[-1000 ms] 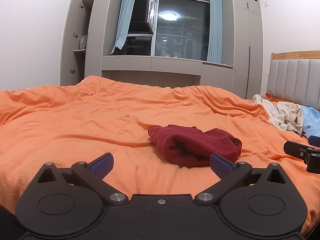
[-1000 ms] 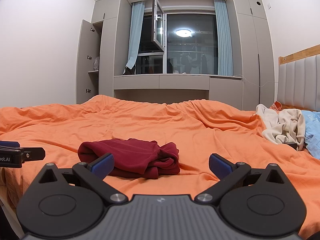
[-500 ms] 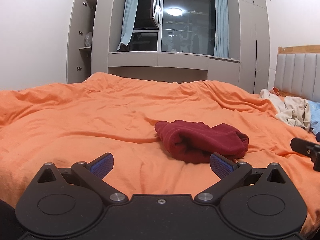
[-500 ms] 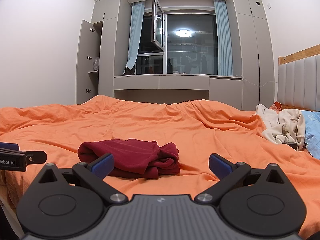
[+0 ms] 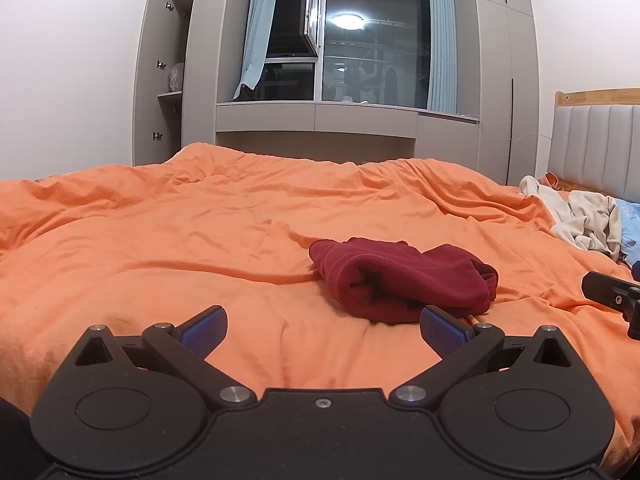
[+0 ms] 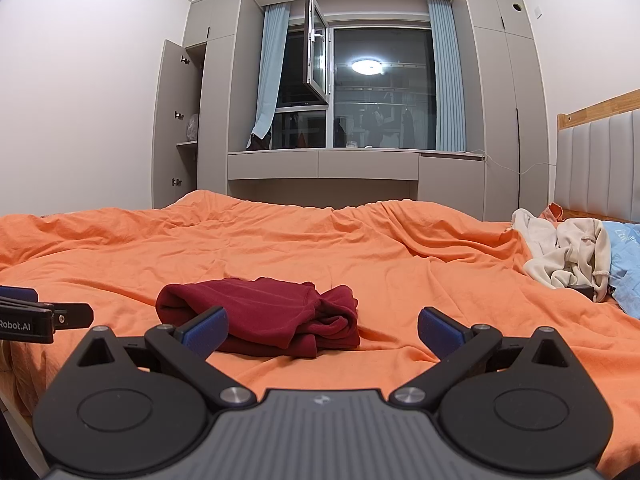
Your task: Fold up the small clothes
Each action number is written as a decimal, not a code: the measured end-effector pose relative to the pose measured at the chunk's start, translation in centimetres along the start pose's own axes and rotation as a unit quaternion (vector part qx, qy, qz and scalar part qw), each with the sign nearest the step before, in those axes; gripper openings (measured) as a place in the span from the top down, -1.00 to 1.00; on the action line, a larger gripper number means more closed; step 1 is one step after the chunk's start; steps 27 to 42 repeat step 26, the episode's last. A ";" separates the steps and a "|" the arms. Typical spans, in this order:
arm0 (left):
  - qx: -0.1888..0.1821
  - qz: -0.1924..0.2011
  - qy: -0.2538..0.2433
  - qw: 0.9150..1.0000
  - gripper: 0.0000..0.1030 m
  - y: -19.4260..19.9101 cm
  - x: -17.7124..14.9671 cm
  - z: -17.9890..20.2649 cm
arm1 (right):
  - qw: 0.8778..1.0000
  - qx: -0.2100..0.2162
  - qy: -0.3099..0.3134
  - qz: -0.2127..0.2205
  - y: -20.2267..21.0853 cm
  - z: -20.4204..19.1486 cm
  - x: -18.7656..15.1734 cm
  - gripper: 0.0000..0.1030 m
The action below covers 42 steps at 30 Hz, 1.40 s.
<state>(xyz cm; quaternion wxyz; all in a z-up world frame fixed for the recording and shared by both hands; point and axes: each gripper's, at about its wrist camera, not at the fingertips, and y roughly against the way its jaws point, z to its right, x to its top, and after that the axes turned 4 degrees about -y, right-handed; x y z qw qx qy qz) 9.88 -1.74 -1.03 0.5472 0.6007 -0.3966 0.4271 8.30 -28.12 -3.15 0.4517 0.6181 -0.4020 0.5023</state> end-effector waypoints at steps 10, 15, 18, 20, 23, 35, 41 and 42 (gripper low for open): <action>0.002 -0.001 0.000 1.000 -0.99 -0.1 -0.1 0.1 | 1.000 0.000 0.000 0.000 0.0 0.0 0.0 -1.00; 0.001 0.001 -0.001 1.000 -0.99 -0.2 -0.2 0.1 | 1.000 0.000 0.001 0.000 0.0 0.0 0.0 -1.00; 0.002 0.001 -0.001 1.000 -0.99 -0.2 -0.2 0.1 | 1.000 0.000 0.000 0.000 0.0 0.0 0.0 -1.00; 0.002 0.001 -0.001 1.000 -0.99 -0.2 -0.2 0.1 | 1.000 0.000 0.000 0.000 0.0 0.0 0.0 -1.00; 0.003 0.000 -0.001 1.000 -0.99 -0.1 -0.3 0.1 | 1.000 0.000 0.000 0.000 0.0 0.0 0.0 -1.00; 0.003 0.000 -0.001 1.000 -0.99 -0.1 -0.3 0.1 | 1.000 0.000 0.000 0.000 0.0 0.0 0.0 -1.00; 0.003 0.000 -0.001 1.000 -0.99 -0.1 -0.3 0.1 | 1.000 0.000 0.000 0.000 0.0 0.0 0.0 -1.00; 0.003 0.000 -0.001 1.000 -0.99 -0.1 -0.3 0.1 | 1.000 0.000 0.000 0.000 0.0 0.0 0.0 -1.00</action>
